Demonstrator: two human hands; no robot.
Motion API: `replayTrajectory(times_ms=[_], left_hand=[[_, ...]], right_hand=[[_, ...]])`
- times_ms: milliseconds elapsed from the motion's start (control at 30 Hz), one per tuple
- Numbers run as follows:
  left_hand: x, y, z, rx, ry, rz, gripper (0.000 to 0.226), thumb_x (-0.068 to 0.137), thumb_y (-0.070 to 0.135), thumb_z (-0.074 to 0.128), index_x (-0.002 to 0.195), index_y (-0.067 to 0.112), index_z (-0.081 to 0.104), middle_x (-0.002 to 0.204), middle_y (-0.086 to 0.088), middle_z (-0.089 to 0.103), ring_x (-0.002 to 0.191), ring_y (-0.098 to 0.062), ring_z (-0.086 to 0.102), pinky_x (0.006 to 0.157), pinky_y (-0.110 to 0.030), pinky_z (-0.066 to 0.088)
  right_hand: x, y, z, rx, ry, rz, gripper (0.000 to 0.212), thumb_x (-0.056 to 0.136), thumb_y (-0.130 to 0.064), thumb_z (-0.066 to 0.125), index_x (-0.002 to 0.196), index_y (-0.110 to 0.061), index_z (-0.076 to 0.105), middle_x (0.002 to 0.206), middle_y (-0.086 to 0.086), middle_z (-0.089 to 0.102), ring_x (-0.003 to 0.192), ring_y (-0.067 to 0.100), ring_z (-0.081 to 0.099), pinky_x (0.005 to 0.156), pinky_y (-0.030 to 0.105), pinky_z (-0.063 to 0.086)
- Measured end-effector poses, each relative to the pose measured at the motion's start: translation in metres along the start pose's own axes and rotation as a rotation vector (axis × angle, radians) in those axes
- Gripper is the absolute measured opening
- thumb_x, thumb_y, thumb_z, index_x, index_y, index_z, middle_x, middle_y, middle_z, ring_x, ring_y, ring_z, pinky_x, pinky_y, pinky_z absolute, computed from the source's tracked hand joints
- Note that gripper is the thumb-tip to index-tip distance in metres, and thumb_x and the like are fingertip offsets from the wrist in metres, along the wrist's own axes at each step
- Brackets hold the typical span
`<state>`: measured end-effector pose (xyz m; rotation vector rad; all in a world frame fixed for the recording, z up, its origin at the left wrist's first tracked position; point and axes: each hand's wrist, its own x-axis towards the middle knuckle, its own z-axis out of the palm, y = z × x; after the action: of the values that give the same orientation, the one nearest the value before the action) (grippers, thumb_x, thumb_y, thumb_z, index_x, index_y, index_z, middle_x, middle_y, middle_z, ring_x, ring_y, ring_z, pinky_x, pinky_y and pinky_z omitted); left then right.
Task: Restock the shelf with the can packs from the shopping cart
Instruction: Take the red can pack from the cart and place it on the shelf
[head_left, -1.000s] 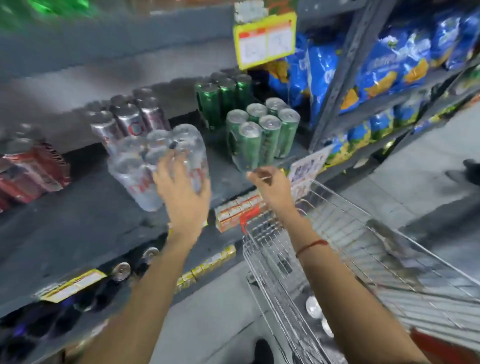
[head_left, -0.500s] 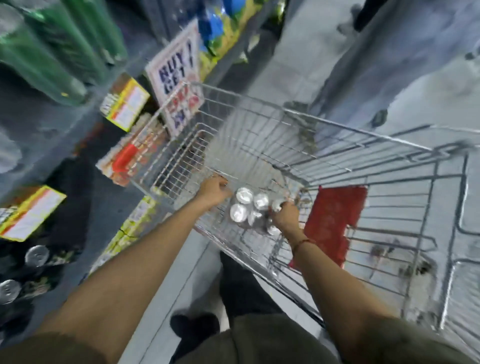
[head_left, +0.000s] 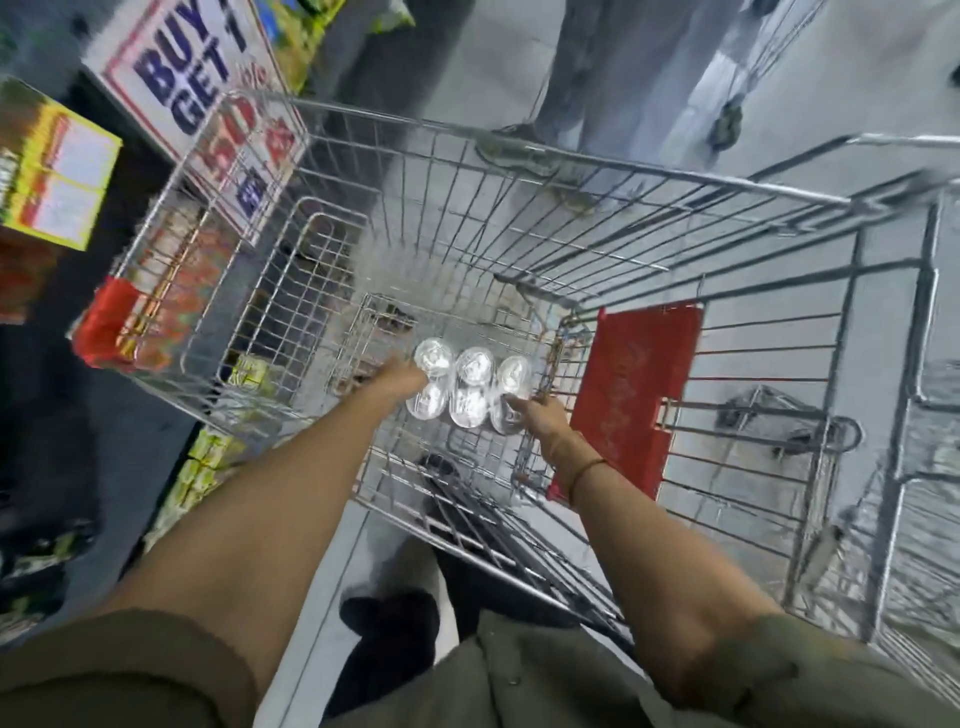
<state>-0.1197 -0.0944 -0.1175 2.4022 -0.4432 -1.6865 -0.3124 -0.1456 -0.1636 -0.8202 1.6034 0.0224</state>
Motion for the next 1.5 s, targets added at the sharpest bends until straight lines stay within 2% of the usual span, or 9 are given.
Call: replayTrajectory(times_ms=[67,167,367,533,700,867,1100,1233,1500], left_hand=[[-0.004,0.001,-0.005,-0.148,-0.047,-0.027,0.058,0.092,0.009,0.049,0.146,0.009,0.026,0.141,-0.018,0.044,0.124,-0.031,0.048,0.099,-0.034,0.048],[-0.014,0.007,-0.022,-0.283,-0.061,-0.034,0.040,0.091,0.007,0.052,0.130,-0.002,0.047,0.091,-0.010,0.062,0.078,-0.018,0.060,0.054,-0.018,0.055],[-0.067,0.003,-0.089,-0.369,0.098,0.095,0.054,0.078,0.030,0.072,0.120,0.000,0.055,0.126,-0.017,0.062,0.111,-0.028,0.062,0.088,-0.033,0.054],[-0.143,-0.018,-0.151,-0.515,0.328,0.231,0.054,0.074,0.034,0.075,0.116,0.004,0.060,0.117,-0.015,0.066,0.094,-0.020,0.065,0.076,-0.028,0.053],[-0.237,-0.073,-0.205,-0.649,0.551,0.331,0.023,0.078,0.027,0.072,0.066,0.011,0.060,0.038,0.002,0.049,0.029,-0.006,0.042,0.033,-0.015,0.031],[-0.310,-0.163,-0.235,-0.862,0.729,0.356,0.019,0.080,0.017,0.071,0.095,0.010,0.061,0.076,-0.007,0.057,0.057,-0.014,0.054,0.047,-0.017,0.043],[-0.387,-0.314,-0.250,-1.117,0.947,0.255,0.026,0.077,0.012,0.073,0.060,0.019,0.055,0.057,0.002,0.060,0.028,0.005,0.052,0.031,-0.007,0.040],[-0.417,-0.388,-0.250,-1.207,1.073,0.195,0.022,0.077,0.010,0.072,0.064,0.019,0.057,0.044,0.011,0.063,0.033,0.004,0.056,0.032,-0.009,0.042],[-0.431,-0.480,-0.260,-1.332,1.197,0.096,0.009,0.077,0.004,0.071,0.080,0.006,0.063,0.080,-0.008,0.062,0.061,-0.014,0.057,0.055,-0.027,0.046]], right_hand=[[-0.004,-0.005,-0.001,0.017,-0.001,0.009,0.030,0.084,-0.016,0.067,0.102,0.008,0.061,0.114,0.017,0.062,0.091,0.024,0.060,0.090,0.033,0.045],[-0.013,-0.022,0.001,0.022,0.034,-0.048,0.036,0.078,-0.018,0.074,0.102,0.006,0.062,0.107,0.017,0.064,0.097,0.028,0.060,0.084,0.035,0.049],[-0.076,-0.092,0.011,0.082,0.018,-0.365,0.038,0.064,-0.024,0.084,0.082,-0.008,0.054,0.082,0.008,0.057,0.074,0.018,0.053,0.067,0.027,0.043],[-0.163,-0.156,0.042,0.081,-0.062,-0.644,0.033,0.065,-0.017,0.084,0.081,-0.007,0.056,0.074,0.005,0.052,0.064,0.013,0.048,0.051,0.016,0.040],[-0.252,-0.189,0.101,0.027,-0.257,-0.808,0.039,0.066,-0.014,0.083,0.084,0.012,0.060,0.076,0.015,0.056,0.068,0.019,0.049,0.052,0.020,0.038],[-0.329,-0.175,0.185,-0.043,-0.509,-0.874,0.051,0.065,-0.016,0.084,0.094,0.018,0.060,0.085,0.017,0.060,0.078,0.024,0.057,0.072,0.043,0.049],[-0.411,-0.113,0.310,-0.283,-0.802,-0.888,0.042,0.067,-0.024,0.083,0.093,0.001,0.061,0.098,0.014,0.070,0.084,0.021,0.066,0.075,0.034,0.051],[-0.452,-0.077,0.374,-0.415,-0.960,-0.927,0.013,0.071,-0.020,0.081,0.075,-0.014,0.070,0.069,-0.004,0.074,0.063,0.005,0.068,0.061,0.017,0.053],[-0.493,-0.029,0.480,-0.581,-0.936,-0.950,0.039,0.062,-0.032,0.085,0.081,-0.004,0.065,0.093,0.015,0.074,0.091,0.026,0.069,0.076,0.033,0.051]])
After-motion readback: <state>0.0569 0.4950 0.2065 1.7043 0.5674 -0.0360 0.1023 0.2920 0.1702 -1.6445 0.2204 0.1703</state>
